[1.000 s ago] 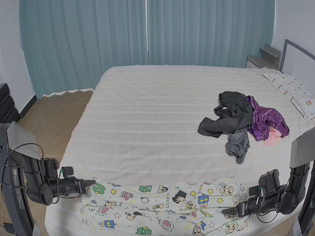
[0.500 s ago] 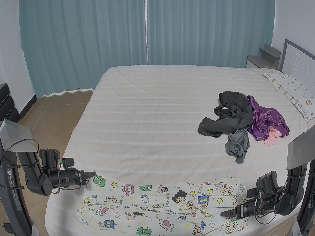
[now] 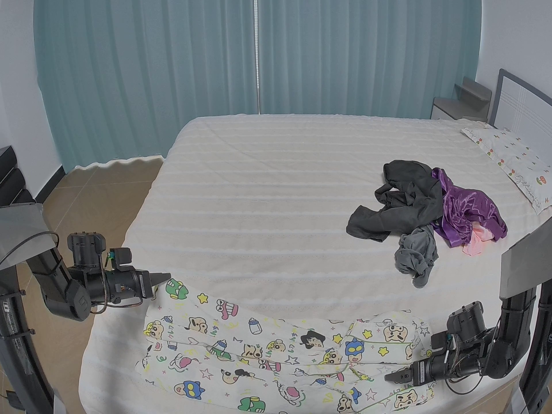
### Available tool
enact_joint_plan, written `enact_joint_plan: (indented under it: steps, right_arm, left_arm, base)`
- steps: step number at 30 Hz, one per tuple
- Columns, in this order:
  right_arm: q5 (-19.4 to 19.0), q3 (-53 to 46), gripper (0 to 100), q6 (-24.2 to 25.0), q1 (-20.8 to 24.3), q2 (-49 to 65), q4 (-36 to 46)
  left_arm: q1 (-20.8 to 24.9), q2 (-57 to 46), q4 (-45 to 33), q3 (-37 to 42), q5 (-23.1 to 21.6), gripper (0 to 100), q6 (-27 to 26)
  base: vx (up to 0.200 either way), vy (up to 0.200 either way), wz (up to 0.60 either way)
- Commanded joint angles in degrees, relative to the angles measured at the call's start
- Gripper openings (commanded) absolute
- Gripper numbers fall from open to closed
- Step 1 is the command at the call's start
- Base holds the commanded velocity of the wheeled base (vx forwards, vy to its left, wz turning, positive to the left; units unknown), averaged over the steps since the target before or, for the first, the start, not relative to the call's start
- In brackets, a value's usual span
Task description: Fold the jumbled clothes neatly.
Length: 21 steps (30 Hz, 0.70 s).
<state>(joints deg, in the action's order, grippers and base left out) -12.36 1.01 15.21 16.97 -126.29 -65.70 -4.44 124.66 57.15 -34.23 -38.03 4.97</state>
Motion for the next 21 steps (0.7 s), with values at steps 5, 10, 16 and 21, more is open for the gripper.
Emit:
enact_joint_plan:
  steps: [5,10,16,21]
  right_arm:
    - [-0.03,-1.01,100,-0.01,0.17,-0.09,0.04]
    - [-0.03,-1.01,100,-0.01,0.17,-0.09,0.13]
    - [-0.03,-1.01,100,-0.01,0.17,-0.09,0.22]
    - [-0.03,-1.01,100,-0.01,0.17,-0.09,0.22]
  left_arm:
    - [-1.63,-0.30,-6.52,-0.93,0.15,0,-0.49]
    - [-3.38,0.85,-10.48,-3.30,0.24,0,-0.67]
    - [-3.82,2.96,-14.08,-5.23,0.42,100,-2.34]
    - [-4.09,5.07,-14.08,-6.20,1.74,100,-2.42]
  base:
    - [0.000,0.000,0.00]
    - [0.000,0.000,0.00]
    - [0.000,0.000,0.00]
    - [0.000,0.000,0.00]
